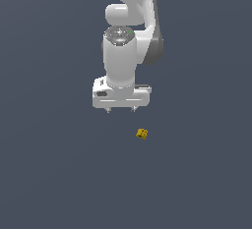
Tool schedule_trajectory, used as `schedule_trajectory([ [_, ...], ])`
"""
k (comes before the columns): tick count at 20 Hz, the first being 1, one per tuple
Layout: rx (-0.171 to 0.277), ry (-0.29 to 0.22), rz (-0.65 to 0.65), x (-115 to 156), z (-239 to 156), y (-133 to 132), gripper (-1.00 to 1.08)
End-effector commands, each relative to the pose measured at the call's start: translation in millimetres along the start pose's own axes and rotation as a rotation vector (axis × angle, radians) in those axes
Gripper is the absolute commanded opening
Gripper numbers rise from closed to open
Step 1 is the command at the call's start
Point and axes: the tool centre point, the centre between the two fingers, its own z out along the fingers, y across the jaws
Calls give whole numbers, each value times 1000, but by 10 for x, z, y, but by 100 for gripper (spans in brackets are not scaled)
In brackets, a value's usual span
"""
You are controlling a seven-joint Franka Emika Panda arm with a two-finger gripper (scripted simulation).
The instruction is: Pick up the object and move it to a goal position.
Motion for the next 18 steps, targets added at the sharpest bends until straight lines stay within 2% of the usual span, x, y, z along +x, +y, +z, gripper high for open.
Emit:
schedule_trajectory([
  [1, 0, 0, -4, 2, 1, -1, 100],
  [10, -4, -5, -103, 28, 108, -71, 100],
  [18, -6, -14, -301, 72, 321, -217, 100],
])
